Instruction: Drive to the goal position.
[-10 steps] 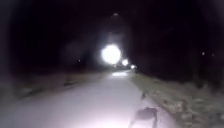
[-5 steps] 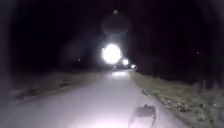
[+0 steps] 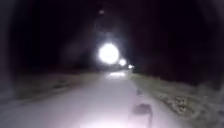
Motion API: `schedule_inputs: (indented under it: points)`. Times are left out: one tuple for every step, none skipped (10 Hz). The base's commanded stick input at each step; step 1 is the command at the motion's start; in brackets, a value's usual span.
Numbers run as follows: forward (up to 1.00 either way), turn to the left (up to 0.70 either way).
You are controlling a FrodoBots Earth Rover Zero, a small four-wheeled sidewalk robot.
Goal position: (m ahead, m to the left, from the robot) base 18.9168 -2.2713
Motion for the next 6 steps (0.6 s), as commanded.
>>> schedule_inputs:
  points:
    - [1.00,0.00]
    - [1.00,0.00]
    - [1.00,0.00]
    - [1.00,0.00]
    - [1.00,0.00]
    - [1.00,0.00]
